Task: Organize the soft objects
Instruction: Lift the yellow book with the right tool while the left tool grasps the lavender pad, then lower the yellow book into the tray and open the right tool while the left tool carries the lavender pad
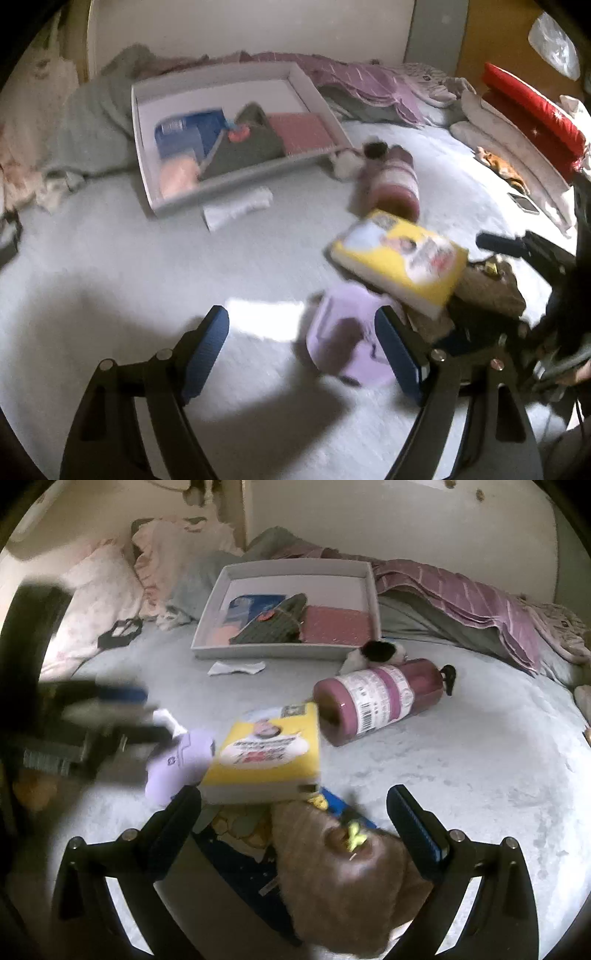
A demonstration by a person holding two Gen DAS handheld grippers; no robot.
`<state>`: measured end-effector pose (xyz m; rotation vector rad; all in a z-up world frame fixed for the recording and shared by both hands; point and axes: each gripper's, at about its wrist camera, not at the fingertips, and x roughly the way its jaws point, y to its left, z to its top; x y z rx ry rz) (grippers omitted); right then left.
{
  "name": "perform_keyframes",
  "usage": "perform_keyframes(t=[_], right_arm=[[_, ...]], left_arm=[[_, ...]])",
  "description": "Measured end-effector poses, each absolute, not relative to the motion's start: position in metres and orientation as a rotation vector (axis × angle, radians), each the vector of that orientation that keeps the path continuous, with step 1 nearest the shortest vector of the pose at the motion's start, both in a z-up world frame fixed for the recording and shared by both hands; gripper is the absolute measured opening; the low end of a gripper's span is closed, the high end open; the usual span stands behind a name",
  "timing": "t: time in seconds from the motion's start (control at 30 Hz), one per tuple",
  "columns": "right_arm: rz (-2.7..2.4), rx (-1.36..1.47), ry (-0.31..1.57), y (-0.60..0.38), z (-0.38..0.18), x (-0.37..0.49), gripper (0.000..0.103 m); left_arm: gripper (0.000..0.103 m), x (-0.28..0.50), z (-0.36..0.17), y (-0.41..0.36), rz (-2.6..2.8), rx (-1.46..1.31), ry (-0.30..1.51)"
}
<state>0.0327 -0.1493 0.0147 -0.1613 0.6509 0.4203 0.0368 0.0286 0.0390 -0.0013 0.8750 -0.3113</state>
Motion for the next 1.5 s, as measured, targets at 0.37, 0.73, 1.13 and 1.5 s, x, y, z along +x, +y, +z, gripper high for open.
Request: perform_keyframes(t=[0.37, 0.73, 1.13, 1.5], right_arm=[[0.472, -0.157, 0.703, -0.128, 0.013, 0.053, 0.091], [0.492, -0.162, 0.695, -0.129, 0.012, 0.052, 0.068], [0.52, -0.069, 0.585, -0.144, 0.063, 0.053, 0.067], [0.474, 0.086, 0.535, -0.162, 0.098, 0.095, 0.067]], left_arm=[[0.072, 0.043, 0.017, 0.018, -0.384, -0.085, 0.954], [0.012, 0.039, 0.03, 0.019, -0.446, -0.198, 0.955], [0.009, 0.049, 0.097, 0.027, -0.34, -0.218, 0.806], [0.009, 0.119, 0.152, 0.013, -0.302, -0.334, 0.646]])
